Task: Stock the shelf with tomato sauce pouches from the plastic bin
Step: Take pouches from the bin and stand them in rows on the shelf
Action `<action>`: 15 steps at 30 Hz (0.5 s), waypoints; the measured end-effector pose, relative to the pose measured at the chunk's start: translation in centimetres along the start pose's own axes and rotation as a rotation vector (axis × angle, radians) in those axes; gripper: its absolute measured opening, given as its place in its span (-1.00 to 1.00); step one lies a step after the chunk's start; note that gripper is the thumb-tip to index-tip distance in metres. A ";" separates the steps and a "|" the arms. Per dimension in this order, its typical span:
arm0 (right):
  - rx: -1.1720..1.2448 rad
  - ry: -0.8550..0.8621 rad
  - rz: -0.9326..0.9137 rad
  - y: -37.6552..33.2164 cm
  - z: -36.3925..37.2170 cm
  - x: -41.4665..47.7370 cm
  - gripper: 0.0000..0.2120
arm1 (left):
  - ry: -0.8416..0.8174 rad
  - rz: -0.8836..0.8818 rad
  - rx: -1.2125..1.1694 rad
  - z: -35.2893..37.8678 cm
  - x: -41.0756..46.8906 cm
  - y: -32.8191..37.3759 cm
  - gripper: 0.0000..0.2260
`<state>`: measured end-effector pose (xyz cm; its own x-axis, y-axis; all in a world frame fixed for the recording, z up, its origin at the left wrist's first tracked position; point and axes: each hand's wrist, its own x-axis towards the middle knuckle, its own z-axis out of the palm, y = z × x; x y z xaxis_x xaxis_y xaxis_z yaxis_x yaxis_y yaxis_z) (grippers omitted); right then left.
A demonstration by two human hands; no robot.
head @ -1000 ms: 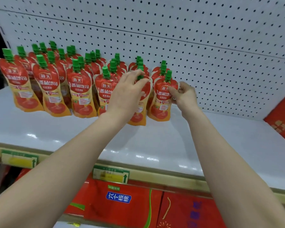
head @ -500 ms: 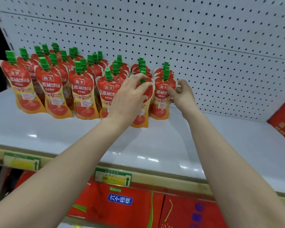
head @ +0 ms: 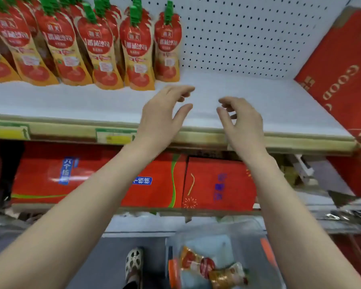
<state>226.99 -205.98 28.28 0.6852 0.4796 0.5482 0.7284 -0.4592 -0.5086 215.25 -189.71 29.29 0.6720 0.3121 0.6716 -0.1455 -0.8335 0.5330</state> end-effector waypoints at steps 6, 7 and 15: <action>-0.067 0.086 0.082 4.7 -2.4 -13.5 -0.80 | -0.177 -0.083 -0.143 6.0 -11.5 3.7 -0.72; -0.058 0.079 0.109 5.5 -2.2 -15.5 -0.80 | -0.206 -0.099 -0.148 7.0 -13.3 3.8 -0.72; -0.062 -0.184 0.453 14.0 2.2 -30.2 -0.81 | -0.503 -0.343 -0.127 15.9 -27.2 2.8 -0.72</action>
<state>216.55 -225.27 3.13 0.9269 0.3432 0.1521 0.3591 -0.6928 -0.6254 208.13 -207.78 4.31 0.9511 0.2740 0.1425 0.0753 -0.6533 0.7534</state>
